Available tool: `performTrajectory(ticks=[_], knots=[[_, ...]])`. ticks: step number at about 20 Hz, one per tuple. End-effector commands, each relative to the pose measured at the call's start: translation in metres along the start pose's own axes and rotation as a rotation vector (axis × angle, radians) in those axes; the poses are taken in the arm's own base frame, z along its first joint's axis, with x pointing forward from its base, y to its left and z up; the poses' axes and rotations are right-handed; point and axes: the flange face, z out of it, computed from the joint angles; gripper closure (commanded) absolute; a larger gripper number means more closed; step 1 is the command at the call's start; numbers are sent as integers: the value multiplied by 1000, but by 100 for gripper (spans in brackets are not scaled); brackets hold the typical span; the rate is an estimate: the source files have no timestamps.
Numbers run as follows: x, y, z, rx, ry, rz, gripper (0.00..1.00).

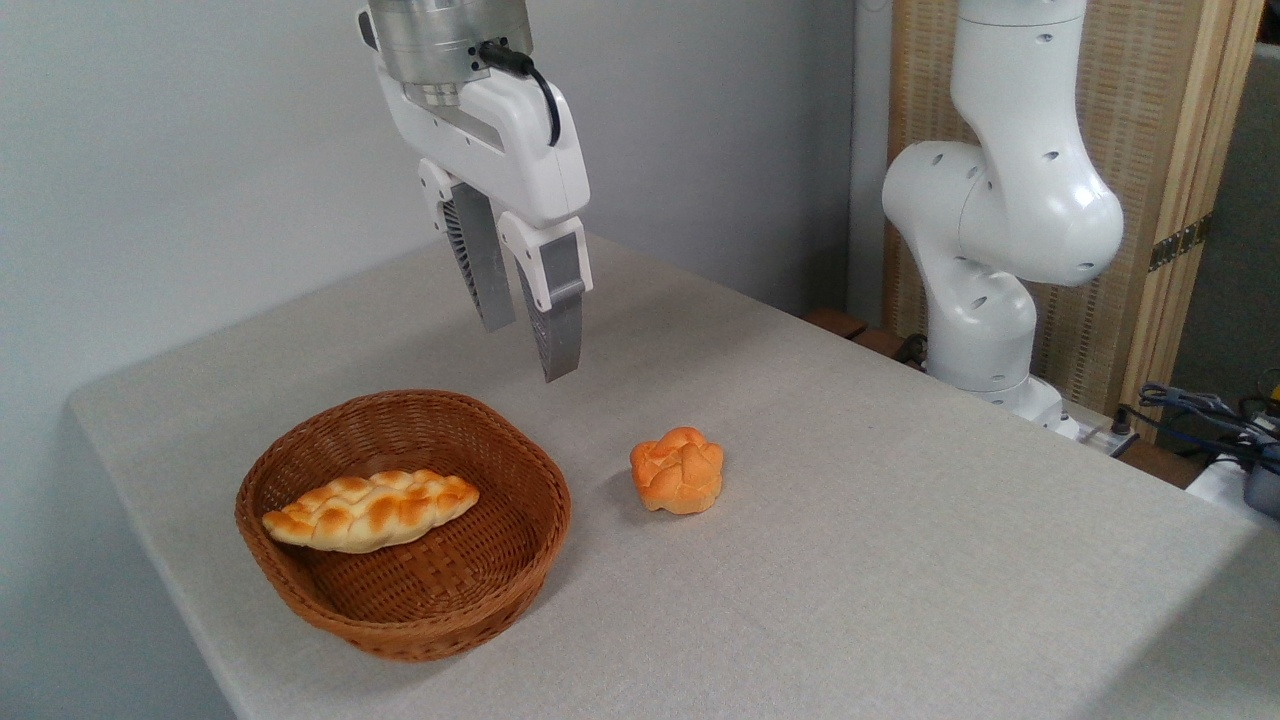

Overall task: Put bread into the basket
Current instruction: 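Move the open gripper over the small orange bun and lower it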

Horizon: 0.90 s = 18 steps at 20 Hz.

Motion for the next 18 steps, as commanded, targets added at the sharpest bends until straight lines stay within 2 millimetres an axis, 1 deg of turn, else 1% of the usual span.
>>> performTrajectory(ticks=[1, 10, 12, 15, 18], knots=[[-1, -1, -4, -4, 13, -7, 0], [-2, 0, -1, -10, 8, -8, 0], [-5, 3, 7, -24, -6, -7, 0], [-10, 9, 12, -34, -15, 2, 0], [-22, 23, 26, -43, -22, 6, 0]])
